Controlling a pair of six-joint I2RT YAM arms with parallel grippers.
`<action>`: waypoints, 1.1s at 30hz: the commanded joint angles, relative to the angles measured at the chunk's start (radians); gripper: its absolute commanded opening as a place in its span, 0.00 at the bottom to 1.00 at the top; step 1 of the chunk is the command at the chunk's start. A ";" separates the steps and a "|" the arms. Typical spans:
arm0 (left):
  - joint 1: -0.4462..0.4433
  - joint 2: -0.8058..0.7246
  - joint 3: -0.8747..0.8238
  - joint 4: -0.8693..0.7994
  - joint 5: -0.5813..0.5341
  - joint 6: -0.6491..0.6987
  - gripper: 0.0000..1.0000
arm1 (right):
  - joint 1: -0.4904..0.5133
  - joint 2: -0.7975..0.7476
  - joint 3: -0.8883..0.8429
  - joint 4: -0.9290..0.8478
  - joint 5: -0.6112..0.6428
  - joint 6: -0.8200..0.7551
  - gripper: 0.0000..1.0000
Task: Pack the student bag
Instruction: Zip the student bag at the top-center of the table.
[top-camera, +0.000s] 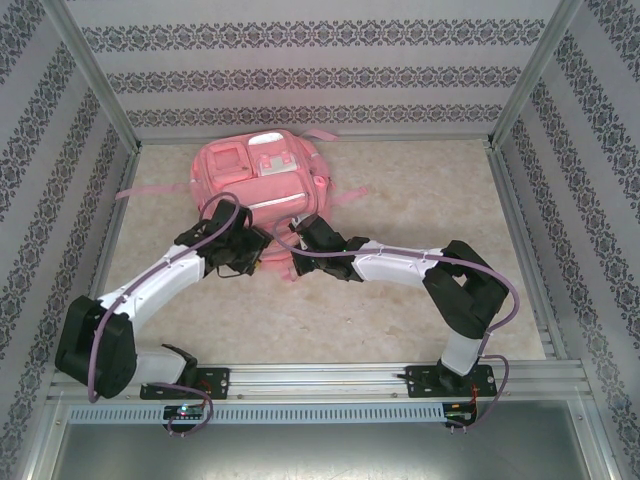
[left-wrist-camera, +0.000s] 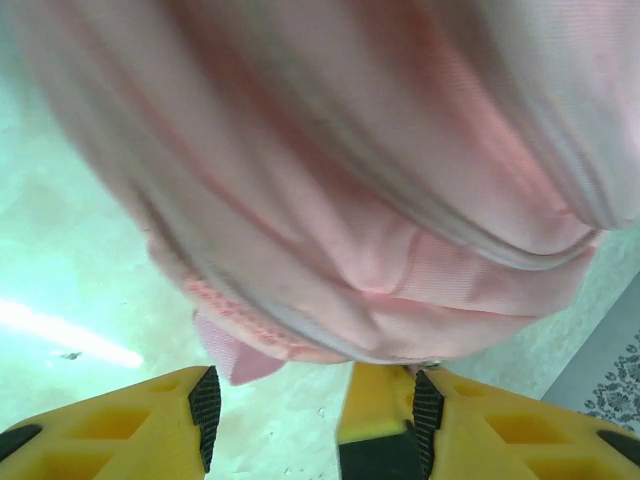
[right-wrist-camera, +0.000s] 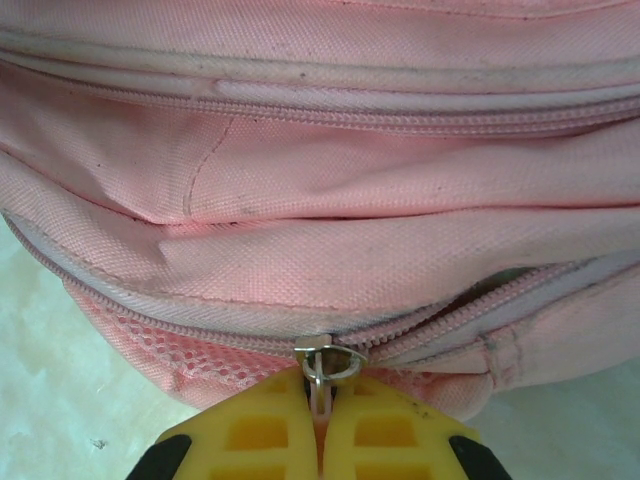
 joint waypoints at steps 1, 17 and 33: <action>-0.013 0.001 -0.053 0.073 0.011 -0.124 0.61 | 0.012 -0.020 -0.007 0.030 -0.002 0.004 0.00; -0.002 0.184 0.064 0.117 -0.029 -0.047 0.45 | 0.062 -0.039 -0.015 0.022 -0.027 0.003 0.00; 0.125 -0.100 0.008 -0.243 -0.226 0.172 0.00 | -0.202 -0.117 -0.089 -0.047 0.115 -0.100 0.00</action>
